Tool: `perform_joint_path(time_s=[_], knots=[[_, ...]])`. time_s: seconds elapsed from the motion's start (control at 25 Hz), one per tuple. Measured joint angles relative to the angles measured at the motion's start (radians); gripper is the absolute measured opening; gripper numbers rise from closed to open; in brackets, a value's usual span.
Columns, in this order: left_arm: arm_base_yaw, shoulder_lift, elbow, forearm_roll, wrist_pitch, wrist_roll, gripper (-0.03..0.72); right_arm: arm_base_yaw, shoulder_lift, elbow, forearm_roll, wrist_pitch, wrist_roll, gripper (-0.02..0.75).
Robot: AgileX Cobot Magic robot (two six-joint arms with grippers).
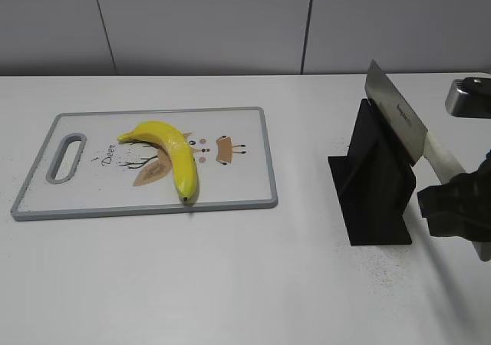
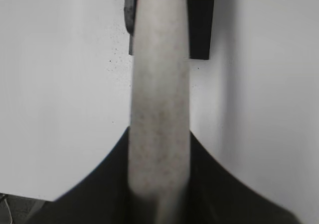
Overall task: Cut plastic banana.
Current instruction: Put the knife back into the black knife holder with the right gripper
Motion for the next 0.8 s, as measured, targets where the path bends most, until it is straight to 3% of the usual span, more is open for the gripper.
perform_joint_path(time_s=[0.48, 0.8], knots=[[0.000, 0.000, 0.000, 0.000, 0.000, 0.000, 0.508, 0.000, 0.087, -0.013, -0.005, -0.059, 0.001, 0.195], [0.000, 0.000, 0.000, 0.000, 0.000, 0.000, 0.508, 0.000, 0.050, -0.124, -0.025, -0.014, 0.001, 0.195]])
